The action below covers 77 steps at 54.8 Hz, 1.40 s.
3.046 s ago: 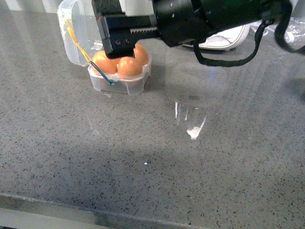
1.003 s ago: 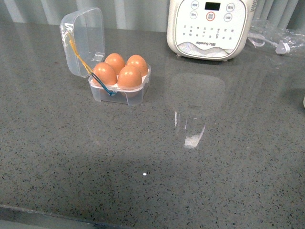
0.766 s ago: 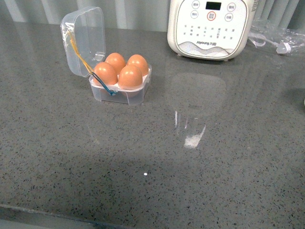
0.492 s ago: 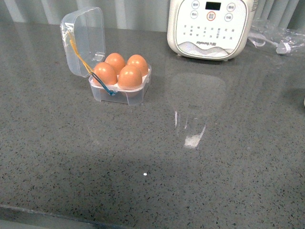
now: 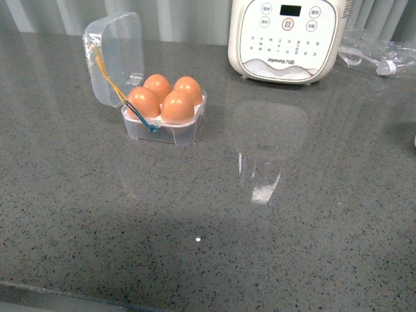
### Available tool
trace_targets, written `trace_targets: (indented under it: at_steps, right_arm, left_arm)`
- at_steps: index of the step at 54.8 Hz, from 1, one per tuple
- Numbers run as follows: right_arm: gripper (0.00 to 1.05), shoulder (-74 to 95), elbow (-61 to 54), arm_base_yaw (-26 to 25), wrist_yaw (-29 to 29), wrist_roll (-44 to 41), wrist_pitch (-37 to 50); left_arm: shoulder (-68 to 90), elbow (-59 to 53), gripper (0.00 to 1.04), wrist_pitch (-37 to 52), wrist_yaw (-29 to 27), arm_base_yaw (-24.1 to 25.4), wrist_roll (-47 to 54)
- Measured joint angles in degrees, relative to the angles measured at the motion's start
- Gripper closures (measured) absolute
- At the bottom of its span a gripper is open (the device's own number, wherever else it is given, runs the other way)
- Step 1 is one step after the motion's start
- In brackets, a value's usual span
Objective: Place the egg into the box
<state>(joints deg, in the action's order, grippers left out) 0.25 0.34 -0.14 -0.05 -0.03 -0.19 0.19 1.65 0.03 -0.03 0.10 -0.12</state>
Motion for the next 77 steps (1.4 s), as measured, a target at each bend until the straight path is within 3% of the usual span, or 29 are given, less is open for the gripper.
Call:
trace_targets:
  at_steps: [7,18,55,60,63,70,77]
  right_arm:
    - [0.47,0.0,0.0,0.0,0.0,0.0,0.0]
    - [0.05,0.0,0.0,0.0,0.0,0.1,0.0]
    - [0.07,0.0,0.0,0.0,0.0,0.0,0.0]
    - [0.07,0.0,0.0,0.0,0.0,0.0,0.0]
    - [0.07,0.0,0.0,0.0,-0.1,0.0,0.0]
    - [0.07,0.0,0.0,0.0,0.0,0.0,0.0]
    - [0.07,0.0,0.0,0.0,0.0,0.0,0.0]
  left_arm:
    - [0.0,0.0,0.07,0.0,0.0,0.0,0.0]
    - [0.0,0.0,0.07,0.0,0.0,0.0,0.0]
    - [0.0,0.0,0.07,0.0,0.0,0.0,0.0]
    - [7.8,4.5,0.07,-13.0,3.6,-0.2,-3.8]
    - [12.1,5.4,0.07,-14.9,3.0,-1.1,-5.1]
    - [17.7,5.6,0.07,-11.3,1.2,-4.6,-6.8]
    - [27.2,6.4,0.07,0.0,1.4,-5.6,-7.2]
